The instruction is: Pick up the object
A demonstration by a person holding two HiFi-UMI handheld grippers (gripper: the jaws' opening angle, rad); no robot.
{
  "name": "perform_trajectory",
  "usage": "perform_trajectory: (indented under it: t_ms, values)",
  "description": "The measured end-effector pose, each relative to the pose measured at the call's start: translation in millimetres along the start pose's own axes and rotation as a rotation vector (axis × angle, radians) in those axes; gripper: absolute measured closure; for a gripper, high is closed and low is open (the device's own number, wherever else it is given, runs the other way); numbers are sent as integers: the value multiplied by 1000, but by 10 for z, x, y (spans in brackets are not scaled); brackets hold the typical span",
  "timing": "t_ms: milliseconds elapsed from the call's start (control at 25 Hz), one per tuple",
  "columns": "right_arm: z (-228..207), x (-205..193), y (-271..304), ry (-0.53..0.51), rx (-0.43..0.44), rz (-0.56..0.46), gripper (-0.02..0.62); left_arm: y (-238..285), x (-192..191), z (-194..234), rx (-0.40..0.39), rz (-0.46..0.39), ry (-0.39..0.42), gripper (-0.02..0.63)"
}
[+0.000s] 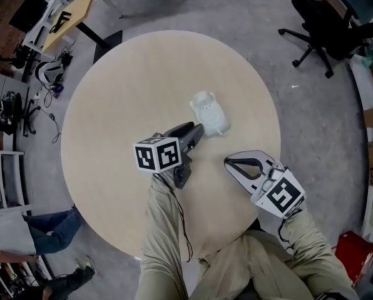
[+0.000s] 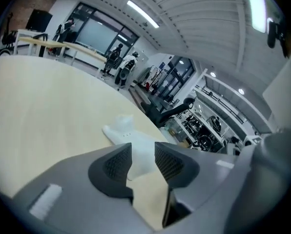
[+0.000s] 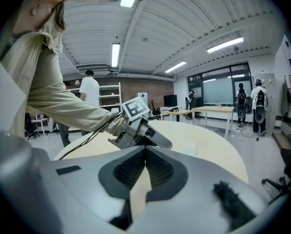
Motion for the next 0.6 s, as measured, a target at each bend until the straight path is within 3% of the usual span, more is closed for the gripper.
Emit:
perform_trajectory:
  t_ms: [400,600]
  values:
    - [-102,-32,2,28,-16,-1,592,416,133,172,23,186,-166,403]
    - [-140,-60,8,36,-19,-2,592,552,128,219,25,255,-194,360]
Point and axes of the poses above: the fingertips, and each gripper's own axes: y forward along the fingers, z to its left, x out of its top, the point moved 7 cm from there along -y, backward along the fingers, and after that the axes turned 11 degrees about x, right-handed, at the moved point
